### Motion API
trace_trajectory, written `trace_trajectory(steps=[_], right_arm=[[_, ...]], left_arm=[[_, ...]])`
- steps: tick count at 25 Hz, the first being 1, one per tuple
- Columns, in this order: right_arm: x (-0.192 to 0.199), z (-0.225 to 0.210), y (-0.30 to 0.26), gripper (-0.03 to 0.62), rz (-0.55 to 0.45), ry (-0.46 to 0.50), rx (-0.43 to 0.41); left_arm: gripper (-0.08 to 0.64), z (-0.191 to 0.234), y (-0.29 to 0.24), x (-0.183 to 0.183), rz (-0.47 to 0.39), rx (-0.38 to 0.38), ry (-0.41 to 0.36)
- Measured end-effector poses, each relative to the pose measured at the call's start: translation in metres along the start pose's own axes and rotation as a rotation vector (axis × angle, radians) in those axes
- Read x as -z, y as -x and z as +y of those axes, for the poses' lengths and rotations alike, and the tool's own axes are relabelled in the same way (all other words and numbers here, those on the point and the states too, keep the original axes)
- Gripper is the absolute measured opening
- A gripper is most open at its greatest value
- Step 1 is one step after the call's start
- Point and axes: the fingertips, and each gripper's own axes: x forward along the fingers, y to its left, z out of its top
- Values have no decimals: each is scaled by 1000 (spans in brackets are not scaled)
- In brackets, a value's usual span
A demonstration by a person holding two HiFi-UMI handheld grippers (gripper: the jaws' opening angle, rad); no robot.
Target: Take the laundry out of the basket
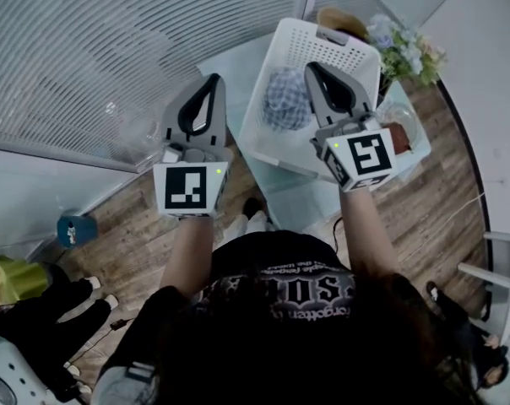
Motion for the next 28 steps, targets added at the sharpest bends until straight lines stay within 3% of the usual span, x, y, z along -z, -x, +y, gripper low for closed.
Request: trace_trajectory(steps=[10, 17, 24, 25, 27, 28], right_arm=[[21, -18, -28, 31, 61, 27, 33], [51, -26, -46, 31, 135, -9, -14], [77, -35, -63, 37, 109, -66, -63], [83, -35, -66, 57, 121, -84, -70], [98, -34, -70, 190, 163, -112, -85], [106, -33, -71, 205, 188, -116, -92]], left_arm=[[-3, 16, -35, 7, -8, 53, 14], [-3, 21, -53, 9, -16, 72, 27], [-3, 27, -61, 7, -35, 78, 27], [-3, 28, -61, 7, -33, 77, 28], [-3, 30, -61, 8, -28, 75, 27], [-3, 31, -61, 9, -28, 74, 26]])
